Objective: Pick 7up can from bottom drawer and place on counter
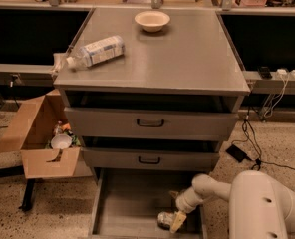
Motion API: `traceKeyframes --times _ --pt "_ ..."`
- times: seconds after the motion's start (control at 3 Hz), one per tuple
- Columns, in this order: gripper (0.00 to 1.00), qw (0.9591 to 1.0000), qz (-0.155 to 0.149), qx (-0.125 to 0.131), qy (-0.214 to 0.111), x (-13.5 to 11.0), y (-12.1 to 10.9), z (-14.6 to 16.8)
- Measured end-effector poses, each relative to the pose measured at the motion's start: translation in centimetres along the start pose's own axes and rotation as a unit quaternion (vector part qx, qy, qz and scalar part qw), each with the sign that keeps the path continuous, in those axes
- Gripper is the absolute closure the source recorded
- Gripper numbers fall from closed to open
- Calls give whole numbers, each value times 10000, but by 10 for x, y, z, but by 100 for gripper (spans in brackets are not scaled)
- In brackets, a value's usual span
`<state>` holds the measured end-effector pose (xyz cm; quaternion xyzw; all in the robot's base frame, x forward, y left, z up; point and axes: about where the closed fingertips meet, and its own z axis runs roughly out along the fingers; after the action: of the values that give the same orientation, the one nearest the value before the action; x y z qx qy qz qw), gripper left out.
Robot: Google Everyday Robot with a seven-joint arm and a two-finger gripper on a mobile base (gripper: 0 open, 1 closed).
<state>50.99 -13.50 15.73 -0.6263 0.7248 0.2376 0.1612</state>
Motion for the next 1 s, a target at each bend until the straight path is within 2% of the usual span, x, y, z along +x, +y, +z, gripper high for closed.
traceKeyframes --times 0.67,1.0 --pt "0 9997 143 -143 164 18 0 31" --pt "16 9995 192 -172 196 27 1 39"
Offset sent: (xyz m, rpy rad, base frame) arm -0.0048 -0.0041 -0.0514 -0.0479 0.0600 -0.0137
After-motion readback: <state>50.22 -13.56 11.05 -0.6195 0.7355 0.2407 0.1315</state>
